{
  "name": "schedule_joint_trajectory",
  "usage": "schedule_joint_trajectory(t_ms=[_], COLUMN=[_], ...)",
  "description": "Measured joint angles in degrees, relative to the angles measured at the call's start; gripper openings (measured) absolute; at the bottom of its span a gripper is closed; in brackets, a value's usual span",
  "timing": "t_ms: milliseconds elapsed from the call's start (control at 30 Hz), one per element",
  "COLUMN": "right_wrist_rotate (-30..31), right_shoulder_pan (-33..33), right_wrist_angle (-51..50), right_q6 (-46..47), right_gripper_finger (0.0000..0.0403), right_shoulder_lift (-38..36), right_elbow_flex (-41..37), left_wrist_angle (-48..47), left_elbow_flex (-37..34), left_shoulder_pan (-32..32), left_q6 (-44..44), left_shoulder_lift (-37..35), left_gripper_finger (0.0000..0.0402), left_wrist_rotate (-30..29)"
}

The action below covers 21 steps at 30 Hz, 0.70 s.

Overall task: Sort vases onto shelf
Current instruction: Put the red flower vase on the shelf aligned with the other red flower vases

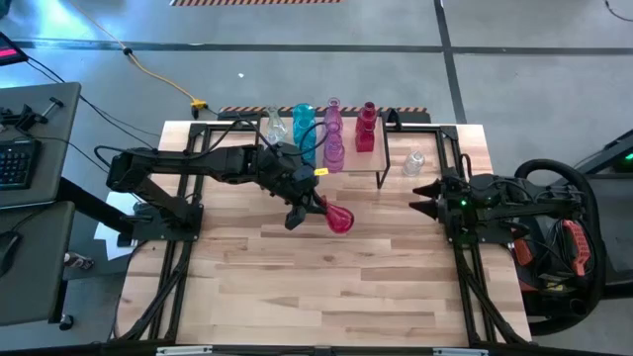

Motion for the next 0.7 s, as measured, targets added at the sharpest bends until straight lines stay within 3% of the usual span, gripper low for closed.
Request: schedule_joint_trajectory(t_ms=[367,600,700], right_wrist_rotate=[-1.66,-4.16,-4.11], right_shoulder_pan=[0.00,0.01,0.00], right_wrist_angle=[2.61,22.50,26.17], right_q6=[18.13,15.12,13.21], right_gripper_finger=[0.0394,0.0394,0.0394], right_shoulder_lift=[0.00,3.22,6.97], right_elbow_flex=[-0.02,-0.02,-0.02], left_wrist_angle=[0.04,0.10,0.07], left_elbow_flex=[0.02,0.02,0.02], left_shoulder_pan=[-1.36,-1.33,-1.31], left_q6=[-0.08,-0.05,-0.03], left_shoulder_lift=[0.28,0.28,0.28], left_gripper_finger=[0.0035,0.0035,0.0035], left_wrist_rotate=[-2.51,-2.51,-2.51])
